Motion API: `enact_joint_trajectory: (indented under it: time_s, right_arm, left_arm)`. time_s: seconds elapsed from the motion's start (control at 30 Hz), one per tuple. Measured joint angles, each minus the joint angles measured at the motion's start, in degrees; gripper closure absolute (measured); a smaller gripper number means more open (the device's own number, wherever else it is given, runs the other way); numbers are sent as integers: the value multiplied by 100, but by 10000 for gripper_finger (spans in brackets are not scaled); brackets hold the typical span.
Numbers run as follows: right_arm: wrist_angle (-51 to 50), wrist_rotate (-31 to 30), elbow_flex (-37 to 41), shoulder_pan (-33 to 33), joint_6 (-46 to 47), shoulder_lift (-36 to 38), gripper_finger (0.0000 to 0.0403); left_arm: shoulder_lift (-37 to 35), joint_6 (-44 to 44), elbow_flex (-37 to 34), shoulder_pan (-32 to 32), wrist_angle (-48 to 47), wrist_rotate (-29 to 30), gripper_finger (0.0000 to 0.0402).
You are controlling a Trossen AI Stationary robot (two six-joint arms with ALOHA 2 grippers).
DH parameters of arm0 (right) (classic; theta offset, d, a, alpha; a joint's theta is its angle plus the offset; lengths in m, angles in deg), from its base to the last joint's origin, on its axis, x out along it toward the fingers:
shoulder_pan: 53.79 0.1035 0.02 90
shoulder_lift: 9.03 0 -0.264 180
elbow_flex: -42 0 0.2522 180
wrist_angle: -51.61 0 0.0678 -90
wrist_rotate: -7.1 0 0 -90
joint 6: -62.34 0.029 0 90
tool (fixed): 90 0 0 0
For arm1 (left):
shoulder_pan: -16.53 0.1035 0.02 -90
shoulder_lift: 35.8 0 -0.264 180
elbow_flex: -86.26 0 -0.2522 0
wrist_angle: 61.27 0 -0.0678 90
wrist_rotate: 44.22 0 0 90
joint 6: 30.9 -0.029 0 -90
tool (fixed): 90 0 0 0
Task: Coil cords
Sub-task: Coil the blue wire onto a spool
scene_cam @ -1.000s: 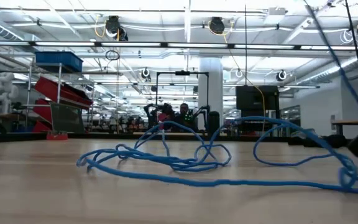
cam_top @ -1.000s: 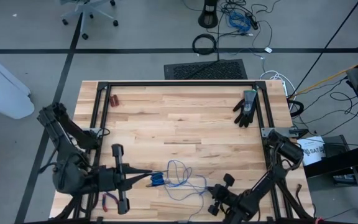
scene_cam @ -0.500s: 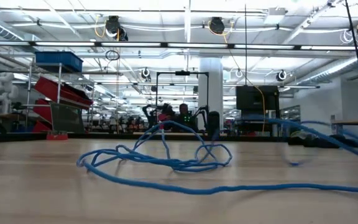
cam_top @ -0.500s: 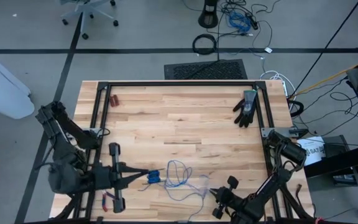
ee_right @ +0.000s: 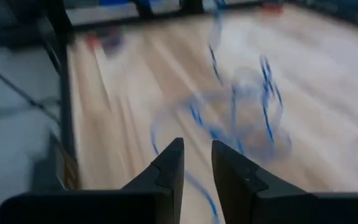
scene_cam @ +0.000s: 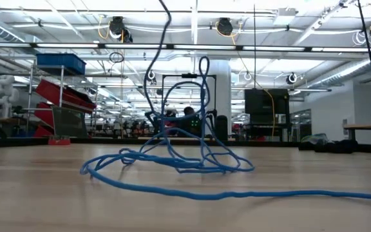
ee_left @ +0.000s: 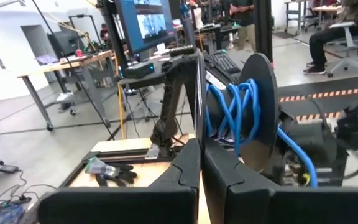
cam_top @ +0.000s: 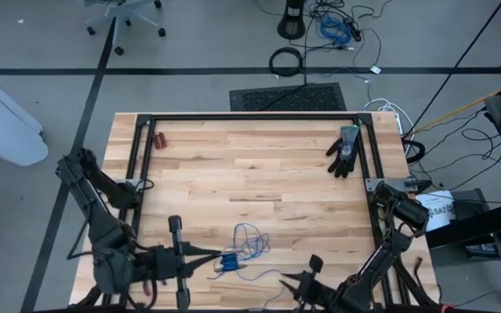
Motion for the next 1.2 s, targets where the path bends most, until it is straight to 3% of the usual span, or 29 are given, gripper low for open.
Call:
enact_joint_trajectory:
  time_s: [0.1, 0.23, 0.4, 0.5, 0.7, 0.93, 1.2]
  right_arm:
    - [1089, -354, 0, -94, -1133, 0, 332]
    - [2696, -354, 0, -326, -2884, -1, 332]
    - [4625, 535, 0, -698, -5221, 1, 332]
    - [5099, 1079, 1, -897, -6016, 53, 332]
    - [4193, 1663, 2, -1196, -6065, 545, 332]
    - [2726, 2088, 0, -1284, -5367, 964, 332]
    - [2332, 2271, 11, -1119, -4828, 834, 332]
  left_arm:
    - [100, 83, -4, 0, -69, -4, 395]
    - [84, 133, -4, 28, -30, 5, 395]
    - [86, 136, -4, -9, -37, 3, 395]
    - [86, 137, -4, -24, -34, 3, 395]
    - [86, 136, -4, -111, -57, 5, 395]
    - [86, 88, -4, -151, -51, 42, 395]
    - [84, 86, -4, 91, -34, 49, 395]
